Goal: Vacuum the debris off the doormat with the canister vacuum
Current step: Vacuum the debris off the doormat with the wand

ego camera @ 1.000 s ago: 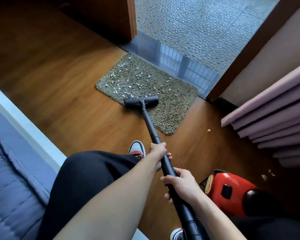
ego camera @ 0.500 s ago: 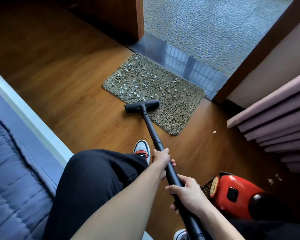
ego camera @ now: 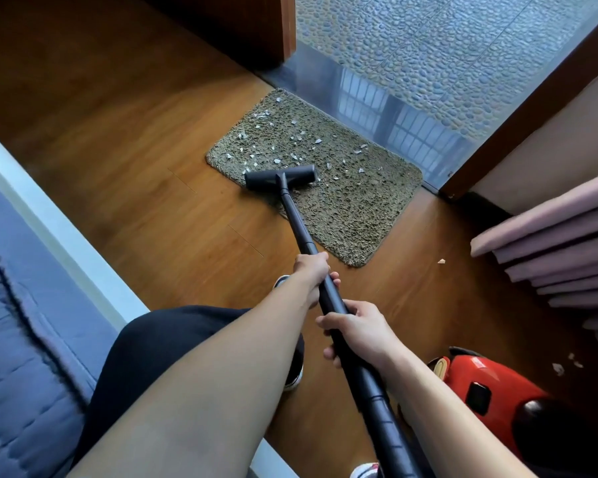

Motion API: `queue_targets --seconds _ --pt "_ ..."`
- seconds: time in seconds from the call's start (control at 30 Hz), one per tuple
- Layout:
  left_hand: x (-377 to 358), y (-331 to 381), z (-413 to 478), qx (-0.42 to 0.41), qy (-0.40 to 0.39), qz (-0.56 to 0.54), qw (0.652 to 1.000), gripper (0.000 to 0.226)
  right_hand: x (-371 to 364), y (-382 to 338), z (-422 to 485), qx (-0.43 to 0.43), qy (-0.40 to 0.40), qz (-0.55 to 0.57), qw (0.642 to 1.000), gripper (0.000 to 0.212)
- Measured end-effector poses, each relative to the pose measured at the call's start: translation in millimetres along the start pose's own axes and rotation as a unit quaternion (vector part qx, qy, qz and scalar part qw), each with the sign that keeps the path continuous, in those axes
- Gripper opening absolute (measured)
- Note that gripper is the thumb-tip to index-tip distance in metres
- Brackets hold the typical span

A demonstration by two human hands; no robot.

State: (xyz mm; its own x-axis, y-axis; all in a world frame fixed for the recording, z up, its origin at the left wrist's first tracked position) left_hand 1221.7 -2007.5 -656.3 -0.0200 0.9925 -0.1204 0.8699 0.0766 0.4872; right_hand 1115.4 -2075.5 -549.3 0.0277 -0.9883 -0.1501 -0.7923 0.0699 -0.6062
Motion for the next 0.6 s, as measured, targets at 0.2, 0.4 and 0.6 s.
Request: queue_targets --seconds 0.2,0.4,0.6 --pt "8.5 23.4 13.7 -0.003 0.001 0.023 1.0 0.013 -6.9 -11.8 23.5 0.005 0.001 0.025 1.0 0.01" --pt "2.2 15.3 10.1 0.009 0.002 0.039 0.999 0.014 -0.1 -6.8 14.7 -0.001 0.005 0.026 1.0 0.008" --pt "-18.2 -25.5 -16.5 0.012 -0.003 0.045 0.999 0.018 15.5 24.4 -22.9 -0.015 0.02 0.018 1.0 0.014"
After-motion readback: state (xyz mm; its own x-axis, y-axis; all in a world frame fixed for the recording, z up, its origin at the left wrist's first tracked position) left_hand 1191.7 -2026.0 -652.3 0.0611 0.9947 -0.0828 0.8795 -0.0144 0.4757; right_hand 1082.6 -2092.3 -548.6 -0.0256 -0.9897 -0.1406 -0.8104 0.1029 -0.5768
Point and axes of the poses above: each hand's wrist, its own z-axis towards the middle knuckle, its own x-axis out of the back of the hand, y = z × x, the point moved 5 cm from there along z, towards the middle knuckle, and after that the axes turned 7 degrees about -y, right-handed, at the moved point
